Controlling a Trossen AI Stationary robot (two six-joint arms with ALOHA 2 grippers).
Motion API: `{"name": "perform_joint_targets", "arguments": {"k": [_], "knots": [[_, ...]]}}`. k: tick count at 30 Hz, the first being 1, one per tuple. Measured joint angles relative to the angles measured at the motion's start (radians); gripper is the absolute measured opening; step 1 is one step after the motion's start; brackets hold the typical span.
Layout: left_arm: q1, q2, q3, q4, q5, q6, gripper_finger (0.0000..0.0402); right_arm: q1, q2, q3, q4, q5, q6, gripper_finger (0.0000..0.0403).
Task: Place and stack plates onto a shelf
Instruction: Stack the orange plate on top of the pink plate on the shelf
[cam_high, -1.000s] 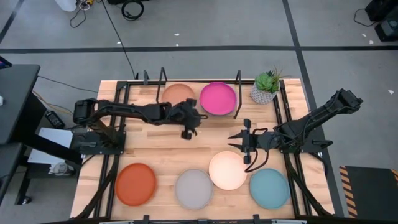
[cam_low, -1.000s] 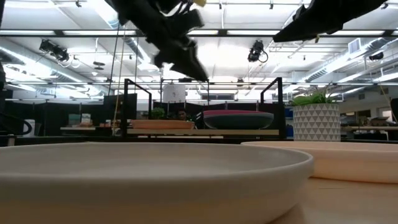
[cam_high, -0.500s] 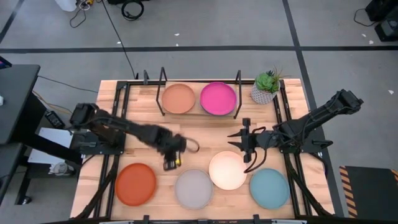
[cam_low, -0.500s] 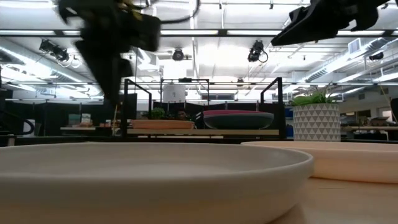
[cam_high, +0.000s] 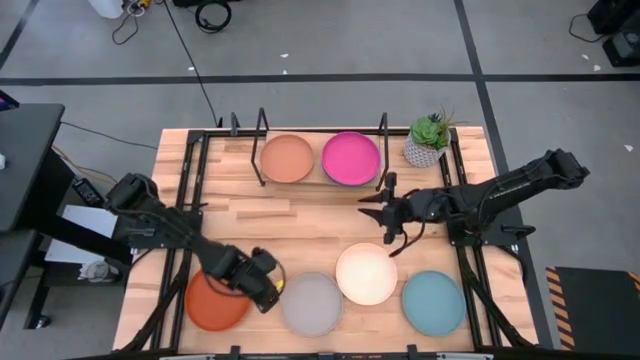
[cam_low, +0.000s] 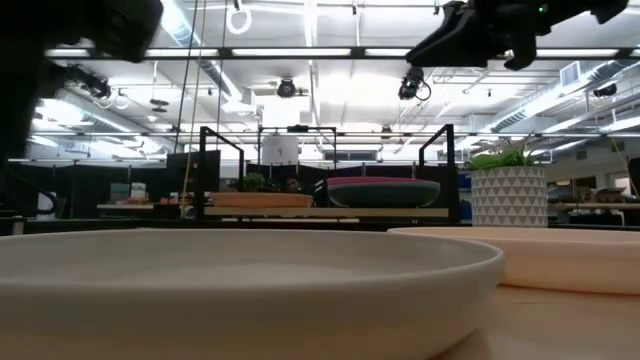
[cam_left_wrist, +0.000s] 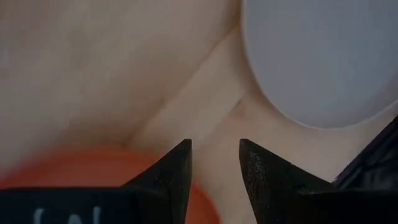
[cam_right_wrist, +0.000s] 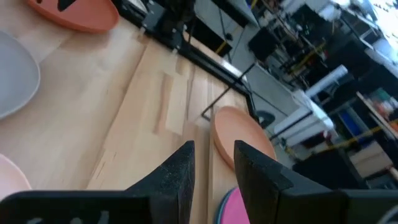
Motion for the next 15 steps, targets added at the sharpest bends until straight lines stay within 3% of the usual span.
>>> {"name": "perform_joint_targets", "arguments": {"k": [7, 15], "knots": [[-0.08, 0.079, 0.004, 0.021, 0.051, -0.324, 0.0137, -0.107, 0.0, 0.0, 0.054, -0.205, -0.048, 0.0118], [-0.101, 0.144, 0.005, 0.051, 0.11, -0.463, 0.011, -0.185, 0.0, 0.0, 0.098, -0.358, -0.069, 0.0118]]}}
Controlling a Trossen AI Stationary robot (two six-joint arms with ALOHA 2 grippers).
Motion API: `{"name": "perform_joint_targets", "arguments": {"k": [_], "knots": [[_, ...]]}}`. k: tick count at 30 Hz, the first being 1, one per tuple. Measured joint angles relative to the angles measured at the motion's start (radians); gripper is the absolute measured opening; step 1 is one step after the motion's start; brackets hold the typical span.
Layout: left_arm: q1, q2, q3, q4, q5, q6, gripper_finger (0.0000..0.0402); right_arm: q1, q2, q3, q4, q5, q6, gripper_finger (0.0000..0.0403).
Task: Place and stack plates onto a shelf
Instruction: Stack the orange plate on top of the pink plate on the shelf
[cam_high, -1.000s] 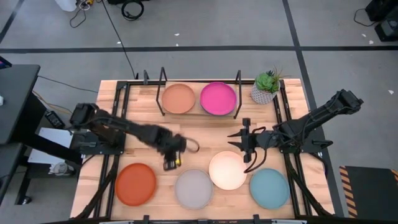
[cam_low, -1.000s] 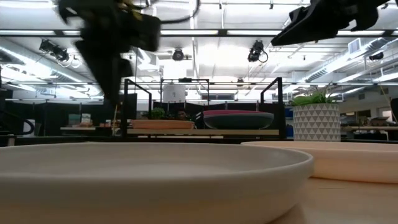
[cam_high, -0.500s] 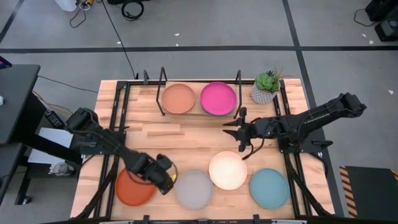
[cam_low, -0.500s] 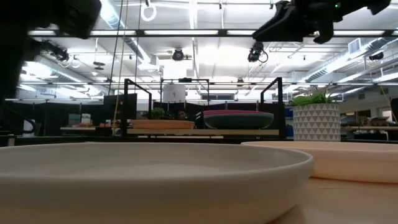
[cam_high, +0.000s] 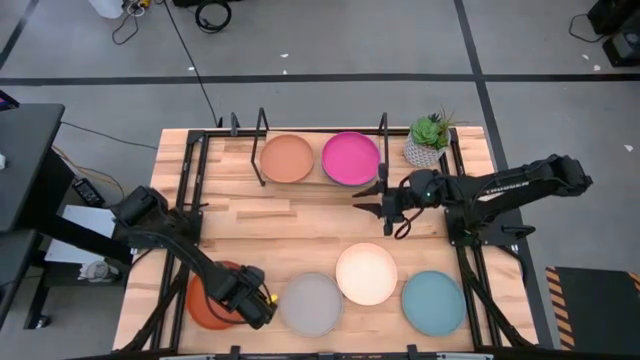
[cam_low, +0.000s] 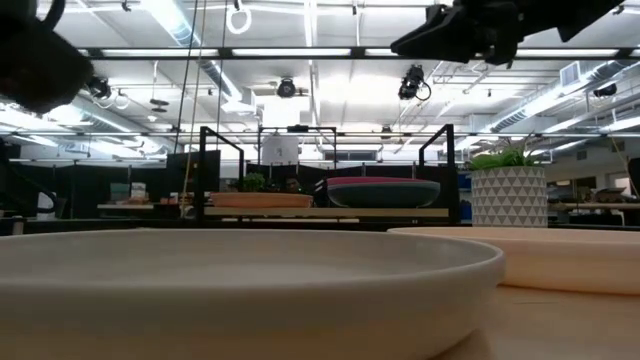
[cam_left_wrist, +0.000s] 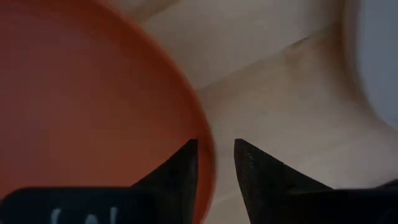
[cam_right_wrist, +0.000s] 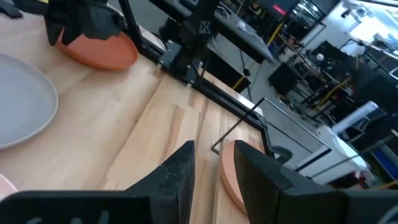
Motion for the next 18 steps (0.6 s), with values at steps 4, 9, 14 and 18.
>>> {"name": "perform_joint_targets", "arguments": {"k": [4, 9, 14, 18], "knots": [[0.001, 0.028, 0.0, 0.012, 0.034, -0.01, 0.0106, -0.029, 0.0, 0.0, 0.0, -0.058, -0.006, 0.0118], [0.002, 0.034, 0.0, 0.005, 0.04, 0.0, 0.0098, -0.058, 0.0, 0.0, 0.0, -0.119, -0.014, 0.0118], [0.002, 0.034, 0.015, -0.008, 0.051, 0.074, 0.0026, -0.07, 0.0, 0.0, -0.002, -0.152, -0.016, 0.0118], [0.011, 0.035, 0.085, -0.052, 0.041, 0.225, 0.0016, -0.07, 0.0, 0.0, -0.004, -0.156, 0.005, 0.0118]]}}
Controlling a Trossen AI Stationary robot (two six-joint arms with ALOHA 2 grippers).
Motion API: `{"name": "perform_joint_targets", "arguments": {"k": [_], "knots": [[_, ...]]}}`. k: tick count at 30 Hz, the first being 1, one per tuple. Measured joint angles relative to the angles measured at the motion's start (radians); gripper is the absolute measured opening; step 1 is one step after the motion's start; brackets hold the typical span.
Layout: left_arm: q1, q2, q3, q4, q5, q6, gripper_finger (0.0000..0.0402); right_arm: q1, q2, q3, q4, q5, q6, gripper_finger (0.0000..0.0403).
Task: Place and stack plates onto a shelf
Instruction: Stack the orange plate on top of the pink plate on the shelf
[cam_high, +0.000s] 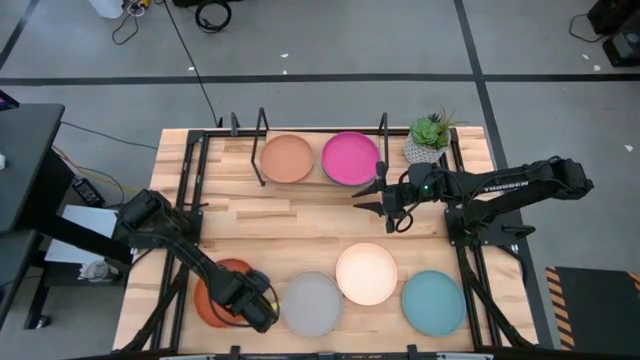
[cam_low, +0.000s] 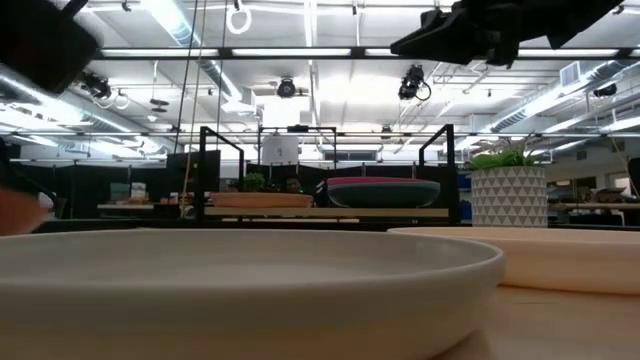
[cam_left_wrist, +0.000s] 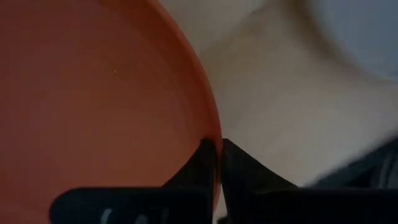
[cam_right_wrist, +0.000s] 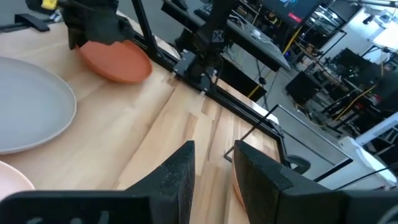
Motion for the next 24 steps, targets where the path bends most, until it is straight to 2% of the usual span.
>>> {"name": "perform_joint_targets", "arguments": {"k": [4, 8, 12, 19, 24], "knots": [[0.016, 0.0, 0.116, -0.124, -0.087, 0.263, 0.0016, 0.0, 0.0, 0.0, -0.013, -0.051, 0.027, 0.0118], [0.042, 0.0, 0.212, -0.184, -0.212, 0.711, 0.0016, 0.0, 0.0, 0.0, -0.031, -0.123, 0.077, 0.0118], [0.092, 0.0, 0.24, -0.212, -0.363, 1.112, 0.0016, 0.002, 0.0, 0.0, -0.058, -0.148, 0.133, 0.0118], [0.272, 0.0, 0.239, -0.311, -0.486, 1.608, 0.0016, 0.005, 0.001, -0.04, -0.058, -0.147, 0.196, 0.0118], [0.446, 0.0, 0.238, -0.304, -0.524, 1.963, 0.0016, 0.006, 0.001, -0.051, -0.05, -0.088, 0.246, 0.0118]]}}
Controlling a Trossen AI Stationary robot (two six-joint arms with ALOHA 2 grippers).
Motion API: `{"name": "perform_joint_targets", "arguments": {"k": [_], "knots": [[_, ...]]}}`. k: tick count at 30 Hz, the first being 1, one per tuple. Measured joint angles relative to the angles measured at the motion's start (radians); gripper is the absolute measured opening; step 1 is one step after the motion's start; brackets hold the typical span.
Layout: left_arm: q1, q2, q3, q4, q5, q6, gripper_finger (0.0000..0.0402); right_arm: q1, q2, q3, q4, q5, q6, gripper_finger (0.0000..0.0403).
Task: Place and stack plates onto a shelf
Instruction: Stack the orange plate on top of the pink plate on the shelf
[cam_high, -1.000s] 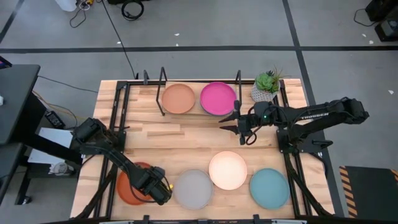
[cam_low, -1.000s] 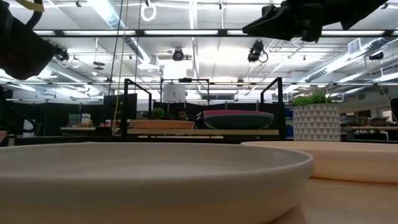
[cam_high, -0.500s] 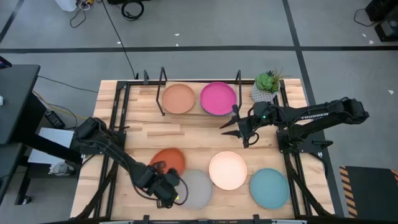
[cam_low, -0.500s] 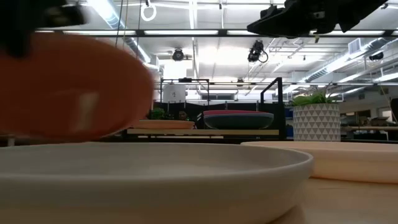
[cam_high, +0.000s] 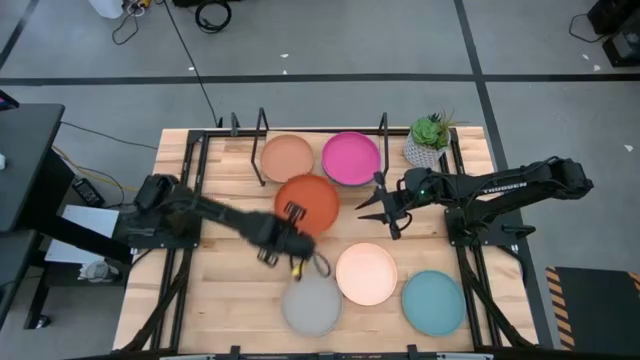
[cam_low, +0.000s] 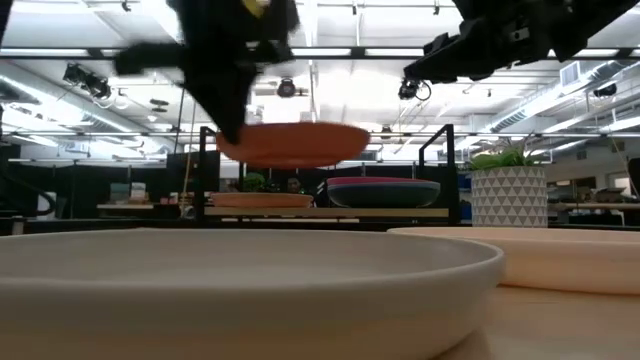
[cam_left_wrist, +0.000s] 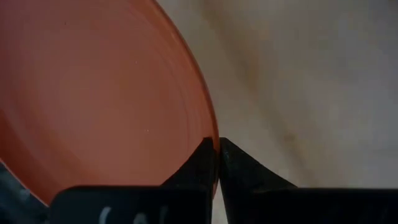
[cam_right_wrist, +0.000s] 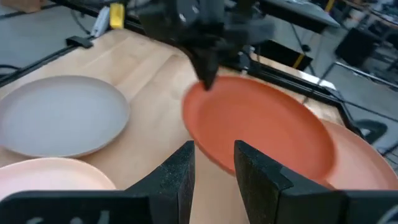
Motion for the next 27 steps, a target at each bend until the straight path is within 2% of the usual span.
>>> {"name": "perform_joint_targets", "arguments": {"k": [7, 13, 22, 27], "knots": [[0.231, -0.009, -0.001, 0.078, 0.007, 0.404, 0.0016, 0.007, -0.002, 0.0, 0.023, 0.065, 0.056, 0.0118], [0.354, -0.012, -0.001, 0.152, 0.058, 0.687, 0.0016, 0.027, -0.003, 0.0, 0.016, 0.117, 0.131, 0.0118], [0.481, -0.012, -0.001, 0.395, 0.157, 1.018, 0.0019, 0.099, 0.0, 0.0, 0.03, 0.169, 0.18, 0.0118], [0.559, -0.001, 0.0, 0.486, 0.308, 1.109, 0.002, 0.143, 0.0, 0.0, 0.045, 0.249, 0.18, 0.0118]]}}
